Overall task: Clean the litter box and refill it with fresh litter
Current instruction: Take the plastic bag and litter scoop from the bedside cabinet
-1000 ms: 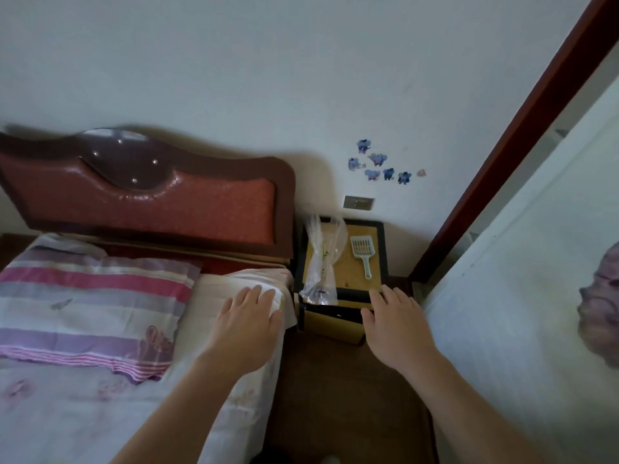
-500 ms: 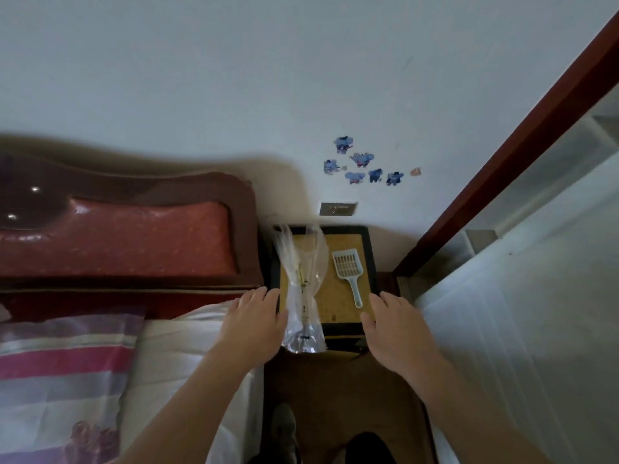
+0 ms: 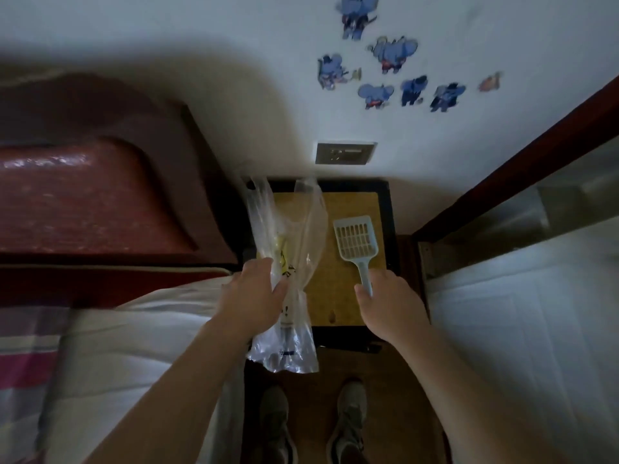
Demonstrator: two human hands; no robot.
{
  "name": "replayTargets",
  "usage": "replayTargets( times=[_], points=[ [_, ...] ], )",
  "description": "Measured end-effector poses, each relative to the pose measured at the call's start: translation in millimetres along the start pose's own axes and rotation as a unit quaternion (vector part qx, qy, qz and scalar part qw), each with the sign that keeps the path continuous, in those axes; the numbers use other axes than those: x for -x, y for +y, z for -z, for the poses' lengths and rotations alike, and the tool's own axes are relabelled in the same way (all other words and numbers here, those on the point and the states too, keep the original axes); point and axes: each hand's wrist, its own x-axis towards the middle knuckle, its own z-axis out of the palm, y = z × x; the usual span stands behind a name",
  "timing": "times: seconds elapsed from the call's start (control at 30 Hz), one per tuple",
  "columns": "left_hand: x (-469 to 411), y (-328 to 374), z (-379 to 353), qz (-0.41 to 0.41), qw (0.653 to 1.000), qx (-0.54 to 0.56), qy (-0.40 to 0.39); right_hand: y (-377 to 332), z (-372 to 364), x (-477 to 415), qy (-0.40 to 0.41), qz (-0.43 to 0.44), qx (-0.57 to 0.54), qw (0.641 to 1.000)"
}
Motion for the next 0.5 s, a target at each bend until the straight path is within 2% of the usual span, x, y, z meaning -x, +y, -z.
replayTargets(
  times=[0.1,0.2,0.37,0.5],
  points=[
    [-20.2,-3.9,-25.1,0.037,0.999,0.026,0.012,14.6,-29.0,-25.3,0.001,-0.036,-0.036,0.999],
    [-32.7,-7.1,-39.0,0.069,0.992,0.098,0.037,23.4,-46.2,-41.6,0.023,-0.079,-0.085,0.993],
    [-47.7,-10.0,-52.6,0.08,0.983,0.148,0.072,22.4,-61.9,-58.2,0.055,-0.122,-0.128,0.983],
    [-53.1,-7.8,-54.6,0.099,0.974,0.19,0.076,24.1,-66.6,-64.6,0.059,-0.148,-0.212,0.964]
  ],
)
